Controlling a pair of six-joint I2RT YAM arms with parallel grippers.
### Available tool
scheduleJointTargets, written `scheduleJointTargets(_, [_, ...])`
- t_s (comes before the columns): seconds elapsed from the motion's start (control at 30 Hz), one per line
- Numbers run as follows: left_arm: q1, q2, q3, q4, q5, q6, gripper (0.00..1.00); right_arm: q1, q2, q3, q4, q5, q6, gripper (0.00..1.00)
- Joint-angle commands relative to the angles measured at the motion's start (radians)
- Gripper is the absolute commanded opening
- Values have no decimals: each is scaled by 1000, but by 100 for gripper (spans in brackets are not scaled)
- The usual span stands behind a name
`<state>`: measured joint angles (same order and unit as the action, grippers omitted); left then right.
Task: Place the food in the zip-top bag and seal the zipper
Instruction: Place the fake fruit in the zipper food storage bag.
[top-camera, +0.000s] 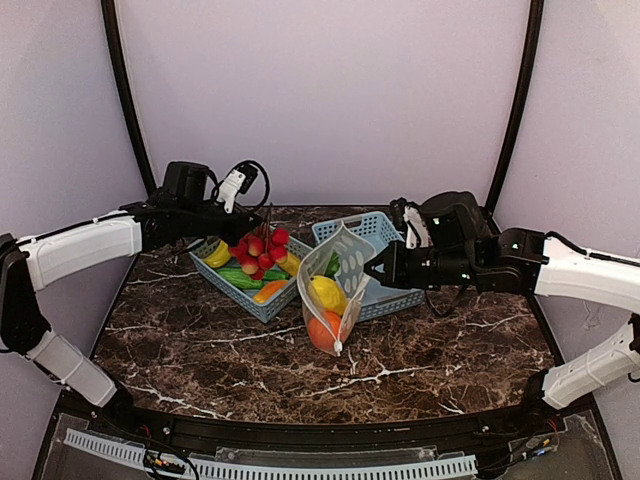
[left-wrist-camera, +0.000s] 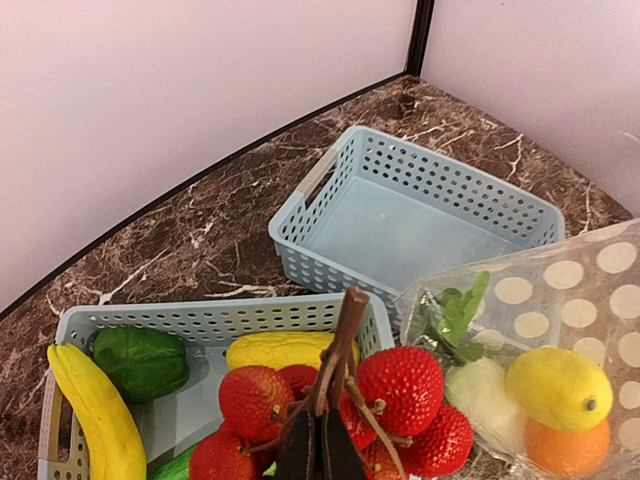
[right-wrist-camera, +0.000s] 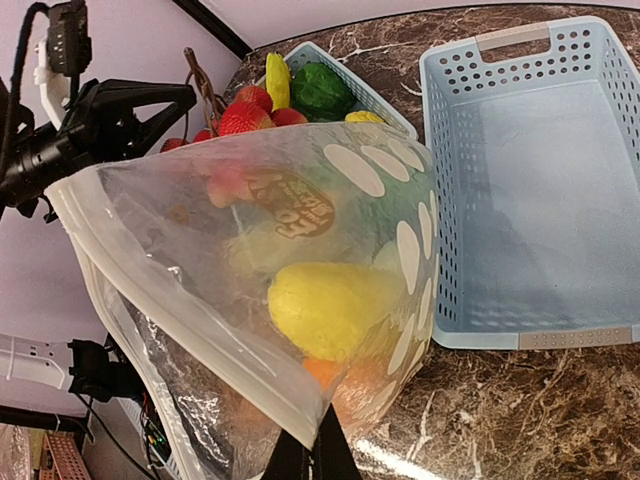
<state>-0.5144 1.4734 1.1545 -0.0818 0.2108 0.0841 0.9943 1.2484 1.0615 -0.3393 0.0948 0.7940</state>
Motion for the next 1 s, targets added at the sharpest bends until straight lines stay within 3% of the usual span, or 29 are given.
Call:
scheduleJointTargets(0.0, [2,-135,-47,42,102,-51,1,-8,-17,-6,19,20,0,0])
scheduleJointTargets(0.17, [1,-259,-70,37,198,-111,1,-8,-3,-3,22,16,-1,0])
scheduleJointTargets(0.4, [-33,-330,-35,78,441,-227,1,-9,37,20,30,0,-8,0])
scheduleJointTargets(0.7, [-222,-313,123,32,401,-200,1,-8,88,58,42,-20,-17,0])
scheduleJointTargets(0.97, [-323,-268,117,282,447,-321,1,-9,99,76,51,-35,-21,0])
